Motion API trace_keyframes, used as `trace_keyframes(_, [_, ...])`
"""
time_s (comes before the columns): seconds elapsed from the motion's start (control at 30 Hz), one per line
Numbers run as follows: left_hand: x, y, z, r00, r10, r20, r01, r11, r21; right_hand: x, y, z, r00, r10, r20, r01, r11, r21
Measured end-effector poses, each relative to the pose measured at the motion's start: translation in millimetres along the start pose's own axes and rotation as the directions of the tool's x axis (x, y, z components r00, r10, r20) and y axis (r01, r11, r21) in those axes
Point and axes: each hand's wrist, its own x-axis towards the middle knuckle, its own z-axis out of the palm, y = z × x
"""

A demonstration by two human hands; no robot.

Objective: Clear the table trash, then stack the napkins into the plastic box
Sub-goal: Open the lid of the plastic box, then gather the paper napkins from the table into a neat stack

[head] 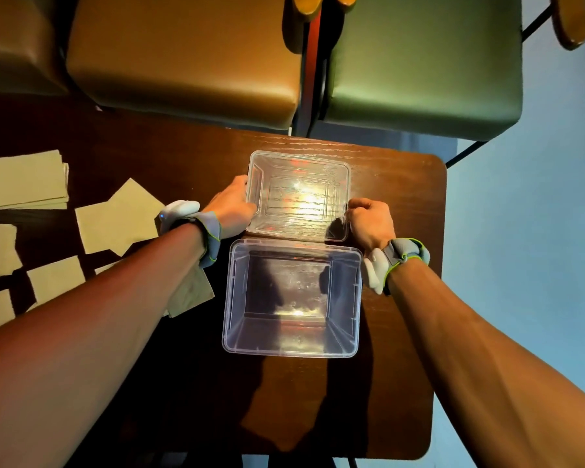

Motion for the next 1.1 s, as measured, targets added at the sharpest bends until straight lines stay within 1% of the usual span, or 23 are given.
trace_keyframes(0.13, [-2.9,2.6,2.9,1.000,0.019,0.006,-0.019,1.000,0.025,-1.0,-4.1,-0.6,1.000,0.009,-0.007,-0.009,0.999,-0.034])
trace_keyframes(0.23, [-0.1,-3.4,6.9,1.000,0.000,-0.001,0.000,1.000,0.030,-3.3,-7.2,-0.3,1.000,0.005,-0.021,-0.006,0.998,-0.063])
trace_keyframes(0.4, [-3.6,-8.4,10.3,0.999,-0.028,0.020,0.030,0.995,-0.092,-8.5,-6.9,-4.5,1.000,0.020,0.006,-0.019,0.997,-0.071])
trace_keyframes(0.5, [-18.6,-18.1,6.7,0.998,-0.020,-0.063,0.008,0.982,-0.189,-16.0,-5.5,-9.2,1.000,0.024,0.012,-0.024,0.999,-0.048])
trace_keyframes(0.57, [-37.5,-25.2,2.2,0.990,-0.018,-0.137,-0.016,0.969,-0.245,-24.2,-6.0,-11.7,1.000,0.002,-0.012,-0.002,1.000,-0.020])
trace_keyframes(0.67, [-64.9,-40.0,-6.9,0.980,-0.045,-0.193,-0.013,0.957,-0.291,-40.1,-13.7,-13.6,0.997,-0.069,-0.042,0.069,0.998,-0.002])
trace_keyframes(0.77, [-86.4,-65.2,-18.8,0.964,-0.072,-0.258,0.001,0.964,-0.267,-61.5,-26.2,-5.6,0.985,-0.170,-0.021,0.170,0.985,-0.015])
trace_keyframes(0.9, [-114.5,-105.1,-30.9,0.907,-0.192,-0.374,0.036,0.921,-0.388,-98.0,-46.5,17.5,0.956,-0.294,-0.005,0.294,0.955,-0.048])
trace_keyframes(1.0, [-138.2,-132.4,-34.8,0.874,-0.258,-0.412,0.047,0.888,-0.458,-129.4,-59.8,42.8,0.913,-0.408,0.012,0.407,0.907,-0.107])
trace_keyframes(1.1, [-159.5,-159.6,-37.2,0.840,-0.344,-0.421,0.102,0.860,-0.499,-167.3,-67.4,79.4,0.840,-0.538,0.067,0.542,0.825,-0.163])
